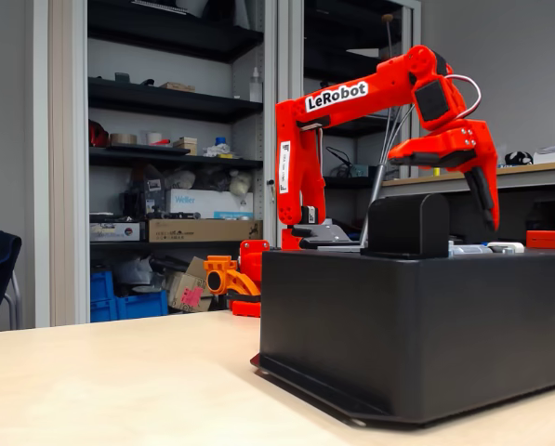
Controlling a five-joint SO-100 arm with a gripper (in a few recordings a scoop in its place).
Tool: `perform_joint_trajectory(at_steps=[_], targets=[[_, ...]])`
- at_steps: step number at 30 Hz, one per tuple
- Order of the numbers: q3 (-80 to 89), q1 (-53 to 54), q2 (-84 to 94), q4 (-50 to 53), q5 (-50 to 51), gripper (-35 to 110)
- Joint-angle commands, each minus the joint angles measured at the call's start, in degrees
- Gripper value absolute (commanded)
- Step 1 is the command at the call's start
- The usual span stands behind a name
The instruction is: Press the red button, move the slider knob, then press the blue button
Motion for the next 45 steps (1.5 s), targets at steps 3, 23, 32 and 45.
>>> perform_joint_trajectory(at_steps=[3,23,32,45], targets=[[1.41,-1.32,2.90,-0.70,0.53,93],[3.08,-1.58,2.99,-2.02,0.79,92],[4.31,-1.41,3.96,-2.20,0.70,92],[6.33,-0.79,4.57,-3.78,0.09,91]])
